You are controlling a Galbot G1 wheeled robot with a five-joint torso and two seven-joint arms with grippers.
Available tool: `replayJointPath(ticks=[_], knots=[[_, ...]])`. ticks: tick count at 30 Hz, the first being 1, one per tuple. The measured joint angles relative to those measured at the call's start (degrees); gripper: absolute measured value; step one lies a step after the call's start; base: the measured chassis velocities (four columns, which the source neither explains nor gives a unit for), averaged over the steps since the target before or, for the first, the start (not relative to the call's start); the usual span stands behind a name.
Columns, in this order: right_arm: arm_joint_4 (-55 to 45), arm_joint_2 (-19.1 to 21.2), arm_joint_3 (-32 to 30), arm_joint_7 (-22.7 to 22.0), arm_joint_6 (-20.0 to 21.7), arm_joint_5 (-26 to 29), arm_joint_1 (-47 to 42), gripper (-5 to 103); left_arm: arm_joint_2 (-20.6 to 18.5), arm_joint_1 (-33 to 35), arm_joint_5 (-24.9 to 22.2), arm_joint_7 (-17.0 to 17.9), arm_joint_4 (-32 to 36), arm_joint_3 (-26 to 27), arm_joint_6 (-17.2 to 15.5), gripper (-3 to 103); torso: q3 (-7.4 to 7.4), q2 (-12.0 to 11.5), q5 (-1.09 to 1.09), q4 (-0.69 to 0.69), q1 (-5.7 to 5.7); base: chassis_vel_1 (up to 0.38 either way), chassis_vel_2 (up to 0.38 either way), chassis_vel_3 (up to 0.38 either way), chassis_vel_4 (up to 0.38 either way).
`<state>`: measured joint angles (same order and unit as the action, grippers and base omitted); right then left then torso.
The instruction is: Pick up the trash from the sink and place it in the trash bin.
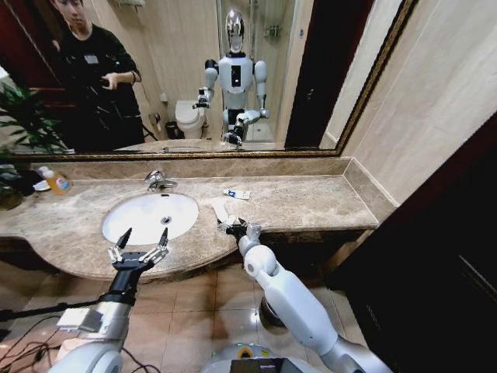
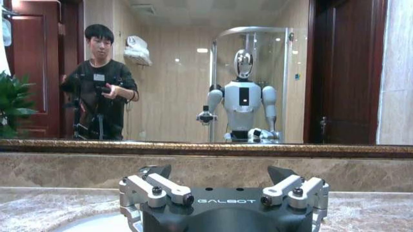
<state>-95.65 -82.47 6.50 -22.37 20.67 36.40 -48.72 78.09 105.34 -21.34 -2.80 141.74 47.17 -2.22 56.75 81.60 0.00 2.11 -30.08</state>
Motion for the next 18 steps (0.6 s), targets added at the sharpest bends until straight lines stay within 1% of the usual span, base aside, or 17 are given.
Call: replayJointPath(ticks=[1,4,6,8,9,13,15,16,18], knots=[[0.0,0.0,0.0,0.0,0.0,0.0,0.0,97,0.0,0.0,0.0,0.0,0.0,0.0,0.0,100,0.0,0.0,0.0,0.0,0.0,0.0,0.0,0.0,0.0],[0.98,-0.33,-0.32,0.75,-0.18,-0.65,0.21,82,0.0,0.0,0.0,0.0,0.0,0.0,0.0,100,0.0,0.0,0.0,0.0,0.0,0.0,0.0,0.0,0.0],[1.13,-0.32,-0.37,0.94,-0.32,-0.7,0.28,82,0.0,0.0,0.0,0.0,0.0,0.0,0.0,100,0.0,0.0,0.0,0.0,0.0,0.0,0.0,0.0,0.0],[1.67,-0.18,-0.66,1.6,-0.83,-0.96,0.58,70,0.0,0.0,0.0,0.0,0.0,0.0,0.0,100,0.0,0.0,0.0,0.0,0.0,0.0,0.0,0.0,0.0],[1.67,-0.18,-0.66,1.6,-0.83,-0.96,0.58,70,0.0,0.0,0.0,0.0,0.0,0.0,0.0,100,0.0,0.0,0.0,0.0,0.0,0.0,0.0,0.0,0.0],[2.07,0.24,-0.98,2.22,-1.2,-1.1,0.69,48,0.0,0.0,0.0,0.0,0.0,0.0,0.0,100,0.0,0.0,0.0,0.0,0.0,0.0,0.0,0.0,0.0],[2.08,0.33,-1.03,2.37,-1.24,-1.11,0.69,48,0.0,0.0,0.0,0.0,0.0,0.0,0.0,100,0.0,0.0,0.0,0.0,-0.01,0.0,0.0,0.0,0.0],[2.08,0.41,-1.07,2.53,-1.27,-1.12,0.7,43,0.0,0.0,0.0,0.0,0.0,0.0,0.0,100,0.0,0.0,0.0,0.0,-0.01,0.0,0.0,0.0,0.0],[2.08,0.46,-1.1,2.62,-1.28,-1.12,0.73,43,0.0,0.0,0.0,0.0,0.0,0.0,0.0,100,0.0,0.0,0.0,0.0,-0.01,0.0,0.0,0.0,0.0]])
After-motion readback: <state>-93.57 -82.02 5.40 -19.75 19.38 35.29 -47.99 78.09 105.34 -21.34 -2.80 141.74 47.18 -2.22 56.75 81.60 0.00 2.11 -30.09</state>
